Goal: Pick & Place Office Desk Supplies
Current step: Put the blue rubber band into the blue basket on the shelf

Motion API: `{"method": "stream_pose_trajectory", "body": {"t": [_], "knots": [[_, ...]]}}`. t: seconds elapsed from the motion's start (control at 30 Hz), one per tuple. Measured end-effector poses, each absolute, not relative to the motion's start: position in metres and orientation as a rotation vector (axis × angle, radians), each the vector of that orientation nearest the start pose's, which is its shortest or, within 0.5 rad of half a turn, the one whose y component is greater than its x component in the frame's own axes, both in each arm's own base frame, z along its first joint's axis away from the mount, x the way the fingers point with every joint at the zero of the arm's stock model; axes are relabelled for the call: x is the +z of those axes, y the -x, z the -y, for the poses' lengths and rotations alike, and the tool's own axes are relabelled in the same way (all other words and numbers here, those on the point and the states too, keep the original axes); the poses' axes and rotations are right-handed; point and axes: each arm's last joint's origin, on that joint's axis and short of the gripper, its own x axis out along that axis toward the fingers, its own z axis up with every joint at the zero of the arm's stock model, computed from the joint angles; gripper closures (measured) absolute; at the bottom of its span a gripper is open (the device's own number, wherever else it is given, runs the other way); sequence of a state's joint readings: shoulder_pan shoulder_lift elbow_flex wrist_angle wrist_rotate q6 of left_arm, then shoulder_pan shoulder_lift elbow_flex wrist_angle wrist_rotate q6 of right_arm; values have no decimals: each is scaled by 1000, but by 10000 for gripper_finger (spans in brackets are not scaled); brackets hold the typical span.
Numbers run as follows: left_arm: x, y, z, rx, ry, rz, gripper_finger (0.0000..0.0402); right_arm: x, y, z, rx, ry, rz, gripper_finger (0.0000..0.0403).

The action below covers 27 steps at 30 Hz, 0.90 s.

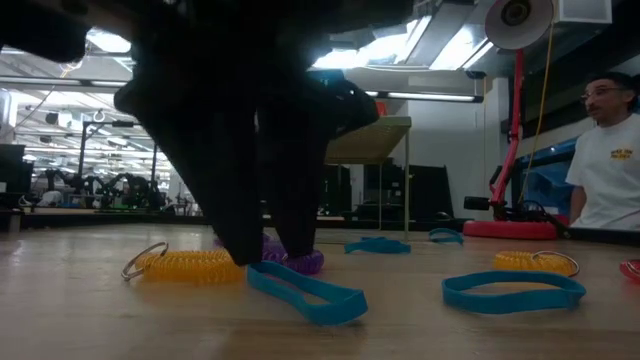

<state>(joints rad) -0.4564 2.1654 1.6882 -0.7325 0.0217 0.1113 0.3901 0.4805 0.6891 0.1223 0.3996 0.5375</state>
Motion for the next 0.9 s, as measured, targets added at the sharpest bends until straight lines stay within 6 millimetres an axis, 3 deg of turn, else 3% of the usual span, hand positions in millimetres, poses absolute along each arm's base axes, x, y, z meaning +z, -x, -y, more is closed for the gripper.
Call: {"method": "stream_pose_trajectory", "body": {"t": [0.23,0.53,0.63,0.8,0.9], "knots": [[155,-398,192,-464,-340,-1198,266,365,-99,-29,72,-657,299,172],[149,-401,193,-431,-329,-1196,272,364,-99,-29,69,-653,289,172],[149,-401,192,-416,-314,-1197,301,364,-100,-29,67,-648,285,172],[148,-403,188,-387,-281,-1213,387,363,-100,-29,65,-644,280,172],[148,-404,185,-389,-272,-1215,395,363,-101,-29,64,-643,278,172]]}}
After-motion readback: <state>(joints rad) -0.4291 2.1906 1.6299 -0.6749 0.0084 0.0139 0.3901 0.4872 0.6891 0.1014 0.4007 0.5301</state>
